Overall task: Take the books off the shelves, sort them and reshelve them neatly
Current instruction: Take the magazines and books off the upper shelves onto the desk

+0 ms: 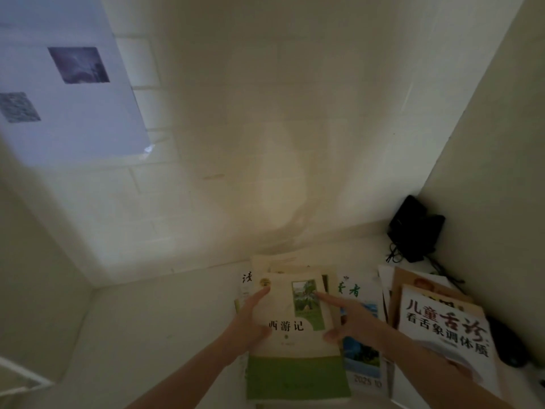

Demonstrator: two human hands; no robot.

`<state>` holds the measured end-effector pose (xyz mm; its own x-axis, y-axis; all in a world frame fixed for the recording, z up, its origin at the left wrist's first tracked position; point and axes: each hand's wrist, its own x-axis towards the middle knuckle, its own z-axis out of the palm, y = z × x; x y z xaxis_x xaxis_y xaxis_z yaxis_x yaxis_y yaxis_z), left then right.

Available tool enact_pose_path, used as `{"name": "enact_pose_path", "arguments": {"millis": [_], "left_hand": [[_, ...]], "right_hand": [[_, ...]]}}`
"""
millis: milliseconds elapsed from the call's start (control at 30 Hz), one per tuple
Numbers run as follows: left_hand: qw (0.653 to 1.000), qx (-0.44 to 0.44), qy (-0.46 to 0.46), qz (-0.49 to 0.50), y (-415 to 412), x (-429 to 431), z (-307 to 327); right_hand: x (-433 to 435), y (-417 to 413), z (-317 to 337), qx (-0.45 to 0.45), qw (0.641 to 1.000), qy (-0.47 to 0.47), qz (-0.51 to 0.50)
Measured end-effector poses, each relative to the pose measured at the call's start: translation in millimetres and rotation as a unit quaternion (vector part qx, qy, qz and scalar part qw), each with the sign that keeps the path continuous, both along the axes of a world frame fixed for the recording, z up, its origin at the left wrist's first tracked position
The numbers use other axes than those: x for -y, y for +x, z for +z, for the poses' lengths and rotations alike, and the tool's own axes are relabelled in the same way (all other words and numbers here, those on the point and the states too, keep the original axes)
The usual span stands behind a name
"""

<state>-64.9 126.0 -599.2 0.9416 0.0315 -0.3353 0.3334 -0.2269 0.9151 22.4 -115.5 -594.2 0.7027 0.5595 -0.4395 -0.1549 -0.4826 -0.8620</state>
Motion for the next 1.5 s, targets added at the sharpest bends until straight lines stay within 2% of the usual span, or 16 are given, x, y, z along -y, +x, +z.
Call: {"name": "enact_pose_path", "arguments": {"millis": [133, 267, 400, 467, 600, 767, 967, 1067, 1267, 1500], "left_hand": [[0.999, -0.041, -0.006, -0.020, -4.6, -2.8, -10.6], [0.997, -0.060, 0.003, -0.041, -6.1, -9.0, -6.6], [0.996, -0.024, 0.027, -0.078, -6.0, -17.3, 6.7], [0.997, -0.006, 0.017, -0.072, -4.9, -19.0, 16.6], [0.998, 0.026, -0.012, -0.050, -0.1, -21.1, 42.0], [0.996, 0.080, -0.041, -0.020, 3.4, -32.4, 88.6], [0.988, 0.134, -0.066, 0.051, -8.0, -65.3, 181.0], [0.976, 0.191, -0.071, 0.073, -20.6, -83.1, 237.1], [0.938, 0.323, -0.020, 0.124, -56.2, -110.5, 331.3], [0.872, 0.437, 0.137, 0.175, -128.7, -139.8, 413.9]], "right_hand": [[-1.4, -1.4, -11.5, 0.020, 0.999, -0.034, -0.006], [-9.0, -0.1, -15.7, 0.061, 0.991, -0.120, 0.001], [-19.7, 2.4, -11.6, 0.185, 0.955, -0.227, 0.049], [-23.2, 3.4, -5.0, 0.238, 0.939, -0.243, 0.057], [-29.5, 6.2, 17.8, 0.274, 0.944, -0.180, 0.046], [-50.0, 8.6, 74.7, 0.275, 0.957, -0.083, 0.035], [-89.5, 3.9, 164.3, 0.313, 0.949, -0.015, 0.041], [-112.6, -4.5, 217.4, 0.339, 0.938, 0.038, 0.057], [-157.2, -38.5, 311.8, 0.399, 0.904, 0.122, 0.097], [-207.1, -86.2, 394.5, 0.454, 0.848, 0.216, 0.167]]}}
